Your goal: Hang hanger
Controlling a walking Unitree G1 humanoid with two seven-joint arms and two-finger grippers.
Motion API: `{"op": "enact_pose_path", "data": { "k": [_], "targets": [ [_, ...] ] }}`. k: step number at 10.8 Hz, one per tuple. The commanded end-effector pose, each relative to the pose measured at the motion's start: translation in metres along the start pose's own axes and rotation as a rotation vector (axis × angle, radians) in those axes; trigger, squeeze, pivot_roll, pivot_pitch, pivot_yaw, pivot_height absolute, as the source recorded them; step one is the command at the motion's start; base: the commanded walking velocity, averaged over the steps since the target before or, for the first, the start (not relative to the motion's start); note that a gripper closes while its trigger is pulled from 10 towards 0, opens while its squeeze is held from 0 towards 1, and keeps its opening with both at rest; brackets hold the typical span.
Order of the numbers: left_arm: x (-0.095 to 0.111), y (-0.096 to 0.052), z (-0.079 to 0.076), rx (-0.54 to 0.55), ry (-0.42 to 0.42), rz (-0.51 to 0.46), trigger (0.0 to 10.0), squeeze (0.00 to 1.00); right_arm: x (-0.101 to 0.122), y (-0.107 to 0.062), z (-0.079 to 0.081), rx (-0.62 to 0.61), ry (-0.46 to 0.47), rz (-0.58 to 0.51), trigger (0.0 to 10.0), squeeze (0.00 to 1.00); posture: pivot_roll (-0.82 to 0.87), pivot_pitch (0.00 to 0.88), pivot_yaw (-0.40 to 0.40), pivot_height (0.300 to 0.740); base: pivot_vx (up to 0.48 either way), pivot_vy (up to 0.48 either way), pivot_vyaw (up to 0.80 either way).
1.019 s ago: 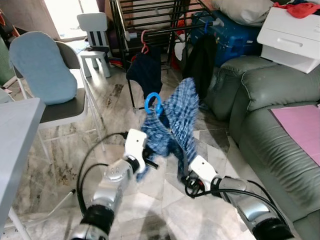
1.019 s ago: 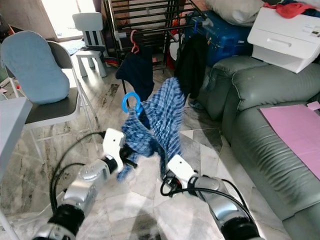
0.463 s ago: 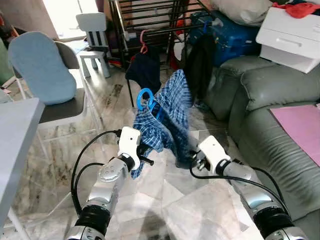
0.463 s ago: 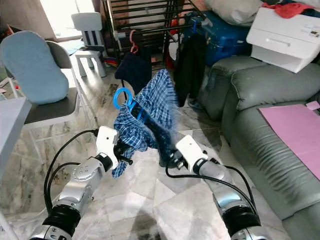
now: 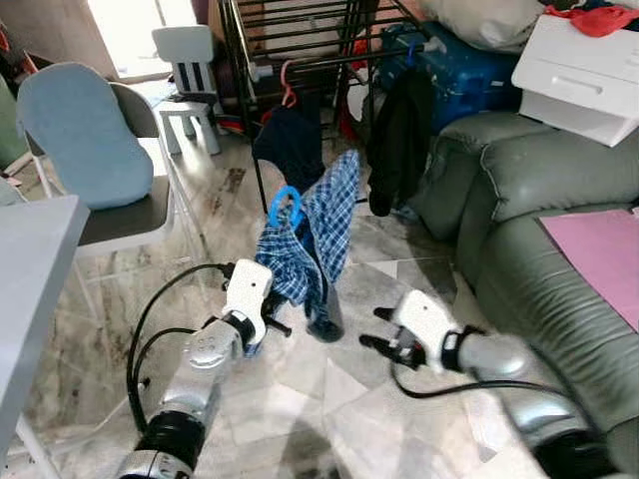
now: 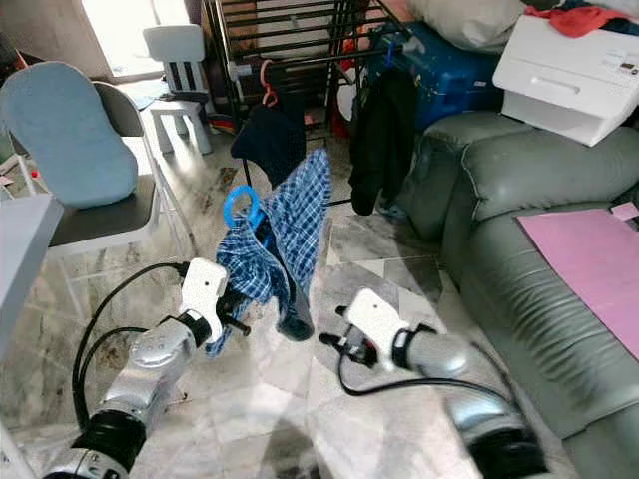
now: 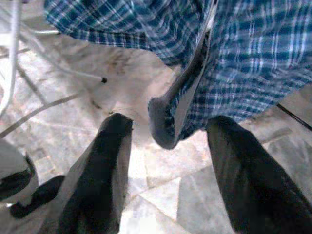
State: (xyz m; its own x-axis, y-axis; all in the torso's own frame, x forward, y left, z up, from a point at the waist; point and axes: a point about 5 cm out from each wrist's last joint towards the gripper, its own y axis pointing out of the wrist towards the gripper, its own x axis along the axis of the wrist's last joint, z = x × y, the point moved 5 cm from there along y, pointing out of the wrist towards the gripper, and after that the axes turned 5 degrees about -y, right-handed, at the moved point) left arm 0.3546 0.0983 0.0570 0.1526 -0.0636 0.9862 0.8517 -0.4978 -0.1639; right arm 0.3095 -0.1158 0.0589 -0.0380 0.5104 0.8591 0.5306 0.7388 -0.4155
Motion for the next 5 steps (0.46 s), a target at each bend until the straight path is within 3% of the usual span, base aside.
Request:
{"op": "enact_pose_path", "data": {
  "k": [1,2,3,5],
  "targets": [
    [0.001,-0.003,-0.004,-0.049,0.058,-0.01,0.0,0.0,0.006,-0.005,-0.003,0.017,-0.041,-0.005,10.0,1.0,-0.15,0.0,0.043,0.74,0.0,0.0,0.0],
    [-0.001,-0.007,-0.012,-0.126,0.101,-0.005,0.0,0.0,0.008,-0.013,-0.01,0.021,-0.068,0.002,10.0,1.0,-0.15,0.0,0.045,0.74,0.0,0.0,0.0],
    [-0.005,-0.012,-0.011,-0.148,0.185,0.011,0.0,0.0,0.011,-0.021,-0.022,-0.009,-0.104,-0.002,10.0,1.0,-0.15,0.0,0.045,0.74,0.0,0.0,0.0],
    [-0.018,-0.022,-0.011,-0.222,0.273,0.064,0.0,0.0,0.017,-0.04,-0.049,-0.064,-0.175,0.012,10.0,1.0,-0.15,0.0,0.047,0.74,0.0,0.0,0.0]
  ]
}}
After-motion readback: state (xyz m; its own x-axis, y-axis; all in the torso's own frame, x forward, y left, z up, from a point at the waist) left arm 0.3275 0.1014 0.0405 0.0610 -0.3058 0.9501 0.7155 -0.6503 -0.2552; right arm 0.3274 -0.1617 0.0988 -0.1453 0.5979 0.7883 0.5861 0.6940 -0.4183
